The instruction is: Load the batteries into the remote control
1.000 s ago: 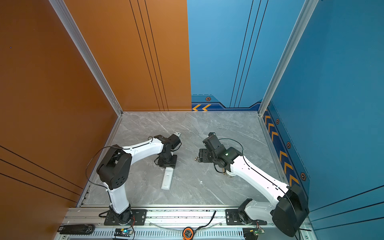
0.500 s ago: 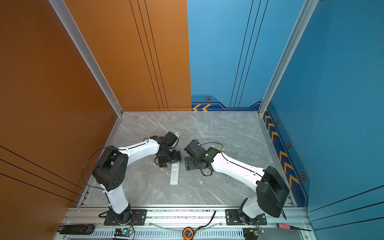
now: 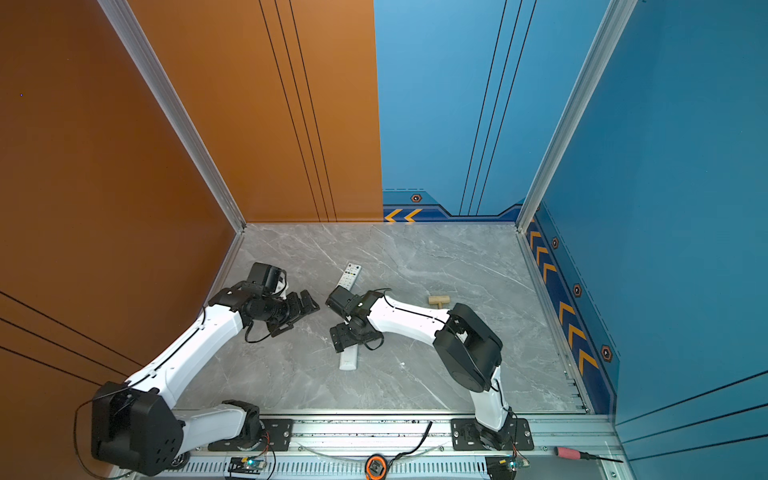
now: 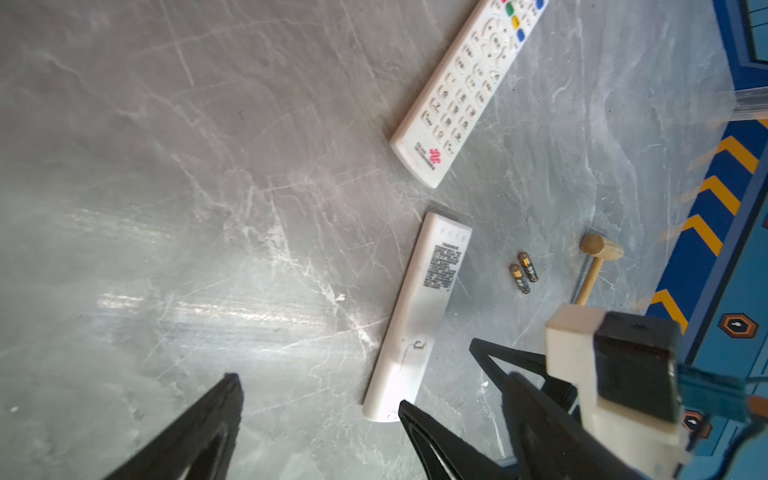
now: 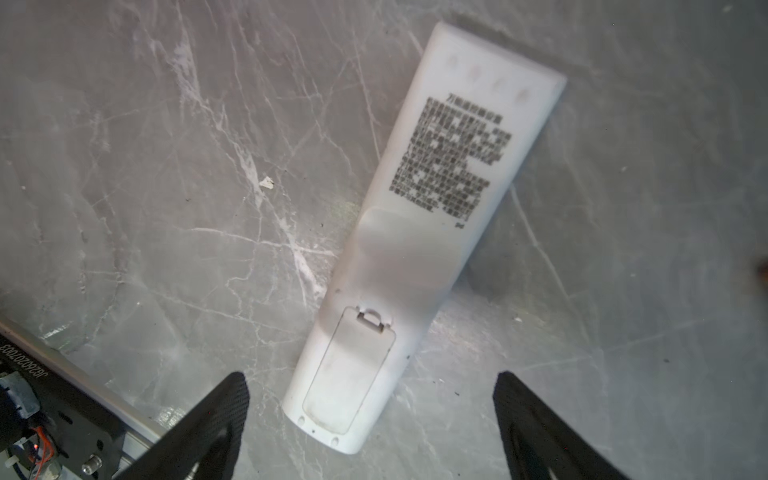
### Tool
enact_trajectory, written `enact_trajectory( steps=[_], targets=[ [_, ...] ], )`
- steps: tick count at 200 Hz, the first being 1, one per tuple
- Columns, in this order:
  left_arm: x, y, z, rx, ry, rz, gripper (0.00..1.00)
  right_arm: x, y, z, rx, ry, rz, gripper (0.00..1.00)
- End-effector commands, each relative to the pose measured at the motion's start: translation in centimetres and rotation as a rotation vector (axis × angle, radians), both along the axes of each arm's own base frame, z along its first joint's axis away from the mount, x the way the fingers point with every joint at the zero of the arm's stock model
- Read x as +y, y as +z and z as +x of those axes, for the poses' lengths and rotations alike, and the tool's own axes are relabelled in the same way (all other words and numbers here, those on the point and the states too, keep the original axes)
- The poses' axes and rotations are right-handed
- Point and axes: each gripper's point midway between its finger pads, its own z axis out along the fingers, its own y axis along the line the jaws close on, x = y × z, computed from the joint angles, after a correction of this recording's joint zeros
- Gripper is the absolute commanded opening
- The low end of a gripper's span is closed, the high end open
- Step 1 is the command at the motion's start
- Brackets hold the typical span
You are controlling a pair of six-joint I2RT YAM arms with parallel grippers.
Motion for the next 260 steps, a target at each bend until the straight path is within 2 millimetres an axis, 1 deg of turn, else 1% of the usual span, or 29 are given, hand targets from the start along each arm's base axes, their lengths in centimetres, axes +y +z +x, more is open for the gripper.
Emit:
enact_trajectory(
  steps=[1,14,24,25,28,41,72,85,111,124,137,148,150,153,176,206,239,249,260],
  targets=[
    [0.3,-0.9,-1.5,0.045,-0.045,0.011,0.98,-0.4,-1.3,-1.7,0.089,0.040,-0.080,0.90],
    [0.4,-0.8,-1.4,0.033,-0.049,0.022,0.98,-0.6,-2.2,-1.9,0.107,0.034,-0.105,0.90],
    [0.4,-0.7,-1.3,0.020,-0.055,0.024,0.98,-0.7,-2.2,-2.0,0.110,0.036,-0.112,0.90],
    [0.4,-0.7,-1.3,0.020,-0.056,0.025,0.98,-0.8,-2.8,-2.0,0.118,0.036,-0.125,0.90],
    [0.4,-0.7,-1.3,0.018,-0.059,0.025,0.98,-0.8,-3.4,-2.1,0.125,0.039,-0.137,0.89],
    [0.4,-0.6,-1.0,0.005,-0.071,0.026,0.98,-1.0,-4.2,-2.5,0.141,0.053,-0.167,0.87],
    [0.2,-0.6,-0.6,-0.017,-0.098,0.033,0.98,-2.1,-5.3,-2.5,0.149,0.056,-0.219,0.83],
    [0.2,-0.6,-0.5,-0.030,-0.108,0.034,0.98,-2.9,-5.7,-2.6,0.154,0.052,-0.237,0.79],
    [-1.3,0.1,0.0,-0.094,-0.181,0.007,0.98,-4.0,-5.6,-2.8,0.149,0.053,-0.253,0.69],
    [-2.1,0.3,0.0,-0.105,-0.226,0.006,0.98,-4.3,-5.6,-2.8,0.148,0.058,-0.250,0.67],
    [-3.2,0.3,0.0,-0.107,-0.262,-0.020,0.98,-4.1,-5.4,-2.9,0.147,0.057,-0.219,0.65],
    [-4.1,0.1,0.0,-0.113,-0.274,-0.062,0.98,-4.1,-6.0,-3.0,0.159,0.052,-0.198,0.62],
    [-4.2,0.2,0.0,-0.114,-0.273,-0.068,0.98,-3.8,-5.1,-2.8,0.147,0.049,-0.174,0.61],
    [-4.4,0.1,0.1,-0.115,-0.273,-0.079,0.98,-3.8,-4.9,-2.7,0.144,0.048,-0.161,0.60],
    [-5.0,-0.1,0.5,-0.134,-0.261,-0.126,0.98,-4.1,-4.5,-2.2,0.126,0.030,-0.112,0.47],
    [-5.9,1.1,1.0,-0.175,-0.309,-0.156,0.98,-4.7,-3.6,-1.2,0.070,0.006,-0.051,0.30],
    [-6.8,2.1,0.7,-0.207,-0.363,-0.196,0.98,-5.1,-2.3,-0.4,-0.014,0.041,-0.042,0.22],
    [-7.1,2.3,0.7,-0.218,-0.372,-0.218,0.98,-4.9,-1.3,-0.1,-0.058,0.050,-0.022,0.19],
    [-7.4,2.6,0.7,-0.233,-0.372,-0.248,0.98,-4.7,0.3,0.3,-0.112,0.050,0.026,0.17]
  ],
)
